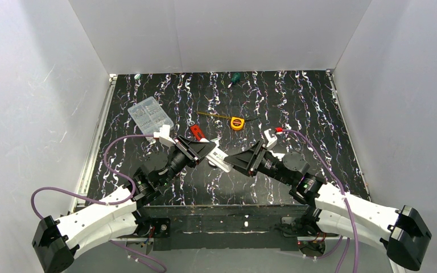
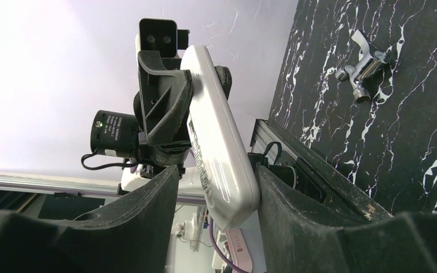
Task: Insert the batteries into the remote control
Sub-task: Turn over the remote control at the center of the board.
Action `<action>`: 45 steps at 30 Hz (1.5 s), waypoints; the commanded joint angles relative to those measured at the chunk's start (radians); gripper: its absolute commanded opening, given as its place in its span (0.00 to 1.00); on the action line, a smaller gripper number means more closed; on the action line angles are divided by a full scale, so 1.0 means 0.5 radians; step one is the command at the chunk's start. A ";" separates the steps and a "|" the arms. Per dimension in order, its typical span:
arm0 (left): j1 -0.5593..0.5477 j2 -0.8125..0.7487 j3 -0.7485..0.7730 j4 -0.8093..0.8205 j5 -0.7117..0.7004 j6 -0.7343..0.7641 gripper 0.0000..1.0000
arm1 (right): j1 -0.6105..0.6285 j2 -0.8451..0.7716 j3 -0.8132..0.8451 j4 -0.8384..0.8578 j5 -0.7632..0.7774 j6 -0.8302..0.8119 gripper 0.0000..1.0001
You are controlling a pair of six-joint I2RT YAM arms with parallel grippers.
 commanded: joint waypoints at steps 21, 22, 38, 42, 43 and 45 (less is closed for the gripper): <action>-0.009 -0.014 0.097 0.211 -0.034 0.009 0.00 | 0.005 0.037 0.102 0.160 -0.054 -0.024 0.28; -0.009 -0.008 0.091 0.223 -0.034 0.006 0.00 | 0.003 0.035 0.108 0.157 -0.056 -0.024 0.25; -0.009 0.019 0.015 0.218 -0.061 -0.061 0.45 | 0.005 -0.111 0.104 0.097 0.096 -0.069 0.01; -0.009 0.038 0.015 0.203 -0.067 -0.077 0.57 | 0.006 -0.120 0.095 0.092 0.087 -0.071 0.01; -0.009 0.045 0.017 0.206 -0.066 -0.083 0.60 | 0.005 -0.122 0.089 0.098 0.087 -0.068 0.01; -0.007 0.058 0.015 0.214 -0.059 -0.088 0.69 | 0.005 -0.125 0.077 0.124 0.084 -0.064 0.01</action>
